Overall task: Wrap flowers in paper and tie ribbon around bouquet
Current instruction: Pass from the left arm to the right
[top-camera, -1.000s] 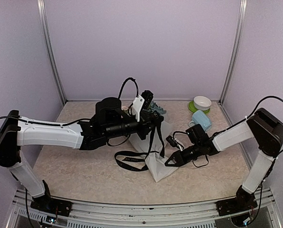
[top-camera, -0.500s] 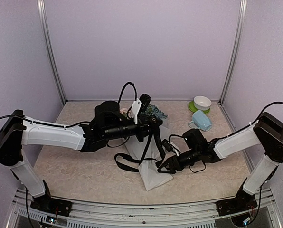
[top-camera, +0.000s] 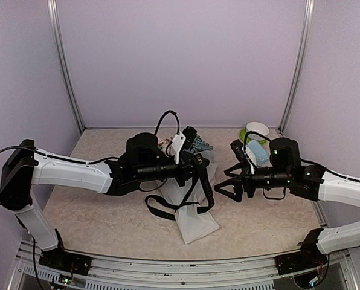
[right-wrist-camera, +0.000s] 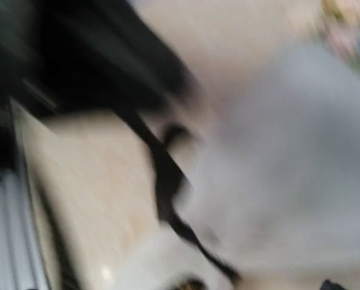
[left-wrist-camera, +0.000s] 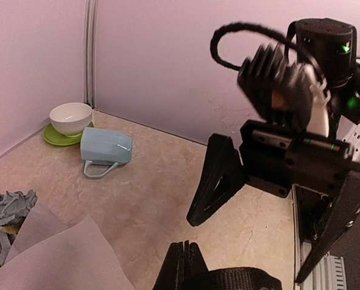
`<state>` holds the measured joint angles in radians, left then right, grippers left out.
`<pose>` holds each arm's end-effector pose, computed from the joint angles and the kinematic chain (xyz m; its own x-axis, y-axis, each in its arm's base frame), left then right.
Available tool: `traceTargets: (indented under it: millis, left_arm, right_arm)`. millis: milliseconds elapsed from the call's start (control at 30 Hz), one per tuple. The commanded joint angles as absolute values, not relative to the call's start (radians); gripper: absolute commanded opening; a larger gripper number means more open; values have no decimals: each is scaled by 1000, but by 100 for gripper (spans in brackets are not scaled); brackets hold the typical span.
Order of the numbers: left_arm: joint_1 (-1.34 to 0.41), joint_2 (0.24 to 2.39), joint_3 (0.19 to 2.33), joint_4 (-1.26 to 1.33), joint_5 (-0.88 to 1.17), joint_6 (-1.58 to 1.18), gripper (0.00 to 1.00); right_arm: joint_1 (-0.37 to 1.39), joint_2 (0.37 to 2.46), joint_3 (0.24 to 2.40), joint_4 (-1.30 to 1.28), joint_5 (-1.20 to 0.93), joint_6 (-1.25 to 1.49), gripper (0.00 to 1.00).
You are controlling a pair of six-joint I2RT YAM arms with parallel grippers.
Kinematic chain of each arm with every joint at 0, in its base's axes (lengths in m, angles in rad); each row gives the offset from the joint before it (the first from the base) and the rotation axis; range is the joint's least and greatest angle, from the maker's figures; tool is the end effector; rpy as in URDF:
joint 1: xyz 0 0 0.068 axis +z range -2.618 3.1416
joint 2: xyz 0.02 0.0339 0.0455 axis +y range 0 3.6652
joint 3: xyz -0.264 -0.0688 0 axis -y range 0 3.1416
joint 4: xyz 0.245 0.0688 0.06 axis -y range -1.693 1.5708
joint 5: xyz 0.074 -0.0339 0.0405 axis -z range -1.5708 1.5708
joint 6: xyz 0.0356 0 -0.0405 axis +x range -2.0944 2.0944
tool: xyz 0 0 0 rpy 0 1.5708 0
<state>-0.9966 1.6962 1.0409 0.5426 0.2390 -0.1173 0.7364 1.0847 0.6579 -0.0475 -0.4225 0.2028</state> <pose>0.2057 -0.3335 0.2615 -0.1711 0.0551 -0.9837 0.9299 0.3390 -0.1427 0.1674 0.1715 0.2515 -0.5093 -0.2137 -0.8337 -0.7966 0.4837 0.3626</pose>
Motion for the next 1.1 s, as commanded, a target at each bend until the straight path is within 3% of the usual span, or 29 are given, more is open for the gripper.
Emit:
traceTargets:
  millis: [0, 167, 333, 367, 433, 467, 533, 600, 700, 900, 1067]
  left_arm:
    - [-1008, 1713, 1090, 510, 211, -88, 0]
    - [-1008, 1716, 1105, 496, 208, -78, 0]
    - [-1005, 1722, 1121, 472, 180, -68, 3]
    - [-1004, 1722, 1124, 468, 175, -67, 4]
    - [-1001, 1726, 1130, 459, 176, -64, 8]
    - [-999, 1728, 1137, 444, 177, -64, 11]
    - [-997, 1726, 1144, 400, 168, -63, 27]
    - [-994, 1712, 1136, 335, 173, -53, 53]
    - [-994, 1666, 1079, 243, 111, -69, 77]
    - [-997, 1456, 850, 144, -116, -234, 86]
    - [-916, 1375, 747, -109, -252, -499, 76]
  right_arm:
    - [760, 1086, 714, 89, -582, 149, 100]
    - [804, 1187, 734, 147, -623, 176, 98]
    - [805, 1315, 784, 110, -640, 186, 73]
    - [805, 1327, 791, 96, -615, 182, 56]
    - [798, 1331, 790, 93, -563, 193, 4]
    - [791, 1324, 792, 89, -540, 205, 0]
    - [764, 1288, 790, 91, -513, 227, 0]
    - [716, 1242, 778, 107, -516, 257, 0]
    - [636, 1212, 764, 128, -544, 287, 0]
    - [613, 1245, 784, 130, -522, 283, 0]
    - [612, 1255, 774, 190, -546, 300, 0]
